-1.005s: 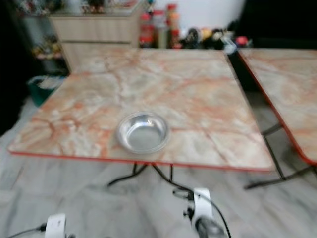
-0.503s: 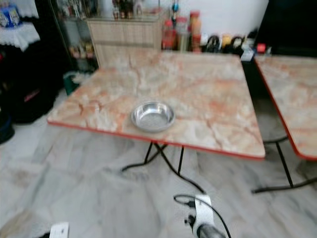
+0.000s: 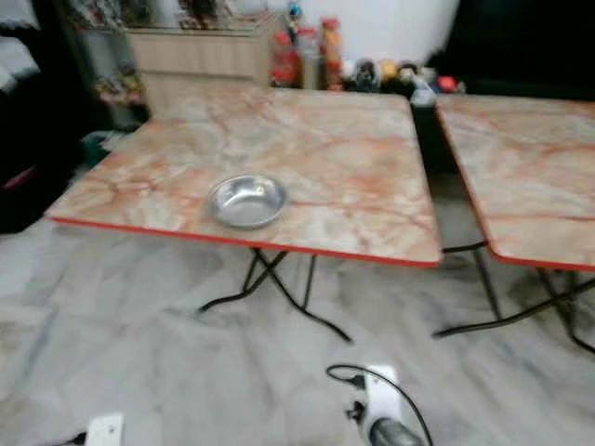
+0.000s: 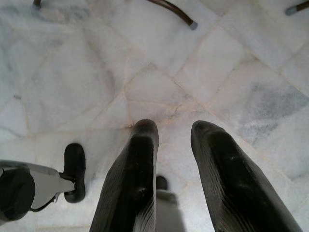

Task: Setting the table

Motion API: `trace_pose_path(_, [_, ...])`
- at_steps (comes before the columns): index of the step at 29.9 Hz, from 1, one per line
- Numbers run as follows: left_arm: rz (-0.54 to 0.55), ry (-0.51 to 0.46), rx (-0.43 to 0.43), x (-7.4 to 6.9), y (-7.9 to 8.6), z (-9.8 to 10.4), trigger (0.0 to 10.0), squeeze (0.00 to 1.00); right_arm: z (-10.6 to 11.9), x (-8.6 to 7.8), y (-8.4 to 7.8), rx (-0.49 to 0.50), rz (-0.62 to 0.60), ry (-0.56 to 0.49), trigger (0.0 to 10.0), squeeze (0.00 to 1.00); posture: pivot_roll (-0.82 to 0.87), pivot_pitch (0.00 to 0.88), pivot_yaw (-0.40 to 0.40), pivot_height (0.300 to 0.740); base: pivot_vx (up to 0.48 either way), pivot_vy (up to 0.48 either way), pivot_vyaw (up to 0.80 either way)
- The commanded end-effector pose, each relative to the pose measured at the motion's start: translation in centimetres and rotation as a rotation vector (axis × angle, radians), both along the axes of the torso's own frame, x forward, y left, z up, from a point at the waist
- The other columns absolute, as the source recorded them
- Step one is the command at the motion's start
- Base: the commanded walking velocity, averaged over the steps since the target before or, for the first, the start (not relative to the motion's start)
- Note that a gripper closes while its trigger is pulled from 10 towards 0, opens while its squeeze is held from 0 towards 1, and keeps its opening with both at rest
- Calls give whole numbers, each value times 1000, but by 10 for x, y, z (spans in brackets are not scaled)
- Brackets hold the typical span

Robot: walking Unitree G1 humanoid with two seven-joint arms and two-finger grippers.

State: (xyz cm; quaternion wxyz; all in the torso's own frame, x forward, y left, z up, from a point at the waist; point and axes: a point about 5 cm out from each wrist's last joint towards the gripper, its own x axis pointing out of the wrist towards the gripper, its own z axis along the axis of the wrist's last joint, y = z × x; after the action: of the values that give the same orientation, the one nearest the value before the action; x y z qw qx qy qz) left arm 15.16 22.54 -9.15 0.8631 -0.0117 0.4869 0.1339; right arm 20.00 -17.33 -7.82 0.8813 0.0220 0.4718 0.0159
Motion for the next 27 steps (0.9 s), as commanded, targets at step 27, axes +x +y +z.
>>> trace_pose_path(27, [-59, 38, 0, -2, -10, -3, 10000, 0, 0, -1, -6, -29, 28, -1, 10000, 0, 35, 0, 3, 728, 226, -352, 0])
